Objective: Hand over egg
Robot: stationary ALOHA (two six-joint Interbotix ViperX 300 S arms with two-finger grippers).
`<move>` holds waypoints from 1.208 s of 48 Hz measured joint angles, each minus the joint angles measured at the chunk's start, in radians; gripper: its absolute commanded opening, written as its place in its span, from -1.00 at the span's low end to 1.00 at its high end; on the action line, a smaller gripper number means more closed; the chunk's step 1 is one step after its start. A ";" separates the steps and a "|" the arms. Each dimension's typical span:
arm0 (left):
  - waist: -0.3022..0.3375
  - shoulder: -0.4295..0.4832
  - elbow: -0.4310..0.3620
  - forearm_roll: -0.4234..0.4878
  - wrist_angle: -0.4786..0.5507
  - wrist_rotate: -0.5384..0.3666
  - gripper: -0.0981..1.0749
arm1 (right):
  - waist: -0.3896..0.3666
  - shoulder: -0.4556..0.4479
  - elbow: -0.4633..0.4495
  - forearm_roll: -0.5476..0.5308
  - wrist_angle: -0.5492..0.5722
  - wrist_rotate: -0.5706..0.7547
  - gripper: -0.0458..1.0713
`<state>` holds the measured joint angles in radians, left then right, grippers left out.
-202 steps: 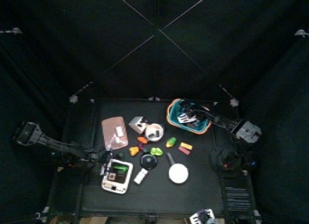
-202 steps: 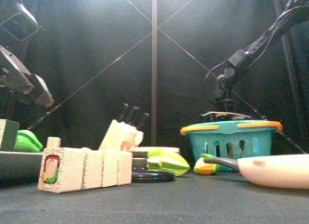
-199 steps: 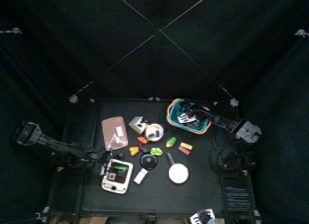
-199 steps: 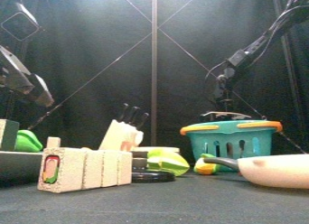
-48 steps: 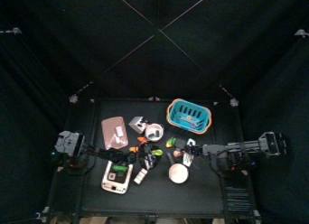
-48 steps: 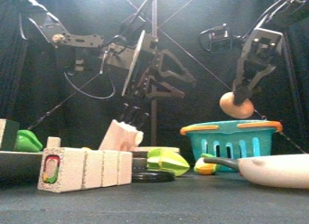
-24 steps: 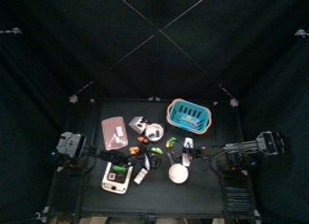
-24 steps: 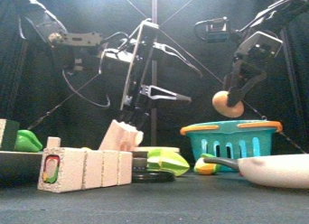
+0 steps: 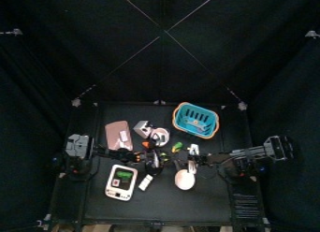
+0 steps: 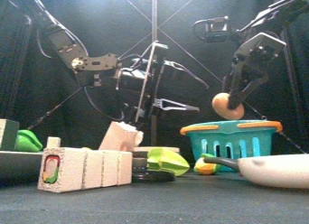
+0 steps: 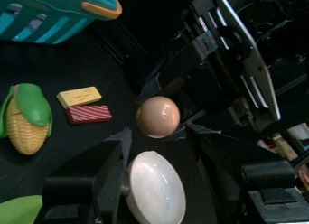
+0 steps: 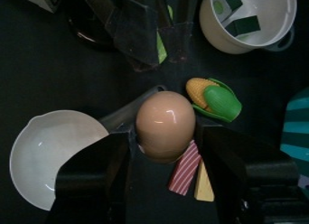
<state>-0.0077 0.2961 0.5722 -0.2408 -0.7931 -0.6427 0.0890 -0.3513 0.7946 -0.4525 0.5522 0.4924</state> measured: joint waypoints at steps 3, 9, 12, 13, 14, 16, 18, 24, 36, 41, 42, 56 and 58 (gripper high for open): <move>0.000 0.011 -0.017 0.002 0.011 0.000 0.66 | 0.002 0.005 0.000 0.000 0.000 0.000 0.36; 0.000 0.026 -0.043 0.002 0.051 0.000 0.66 | 0.005 0.023 -0.006 -0.002 0.000 0.000 0.36; -0.002 0.031 -0.057 0.002 0.080 0.000 0.66 | 0.005 0.029 -0.011 -0.002 0.000 0.000 0.36; -0.002 0.031 -0.063 0.002 0.089 0.000 0.66 | 0.005 0.031 -0.012 -0.003 0.000 -0.002 0.36; -0.002 0.032 -0.067 0.002 0.097 0.000 0.66 | 0.005 0.032 -0.014 -0.003 0.000 0.000 0.36; -0.002 0.035 -0.075 0.000 0.112 0.000 0.66 | 0.005 0.037 -0.017 -0.003 0.000 0.000 0.36; -0.002 0.040 -0.084 0.002 0.126 0.000 0.66 | 0.005 0.040 -0.020 -0.003 0.000 0.000 0.36; -0.002 0.057 -0.109 0.002 0.149 -0.002 0.66 | 0.005 0.049 -0.029 -0.003 0.000 -0.002 0.36; 0.002 0.080 -0.133 -0.009 0.153 -0.002 0.66 | 0.006 0.054 -0.031 -0.005 0.000 -0.003 0.36; 0.002 0.080 -0.138 -0.018 0.153 -0.002 0.66 | 0.008 0.054 -0.031 -0.005 0.000 -0.003 0.36; 0.000 0.081 -0.138 -0.018 0.153 -0.002 0.66 | 0.008 0.054 -0.031 -0.005 0.000 -0.003 0.36; 0.002 0.091 -0.149 -0.020 0.153 -0.003 0.64 | 0.009 0.054 -0.032 -0.003 0.002 -0.005 0.36; 0.002 0.092 -0.150 -0.018 0.153 -0.002 0.64 | 0.009 0.054 -0.031 -0.005 0.002 -0.005 0.36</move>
<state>-0.0061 0.3881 0.4218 -0.2592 -0.6397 -0.6443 0.0982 -0.2976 0.7639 -0.4571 0.5538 0.4878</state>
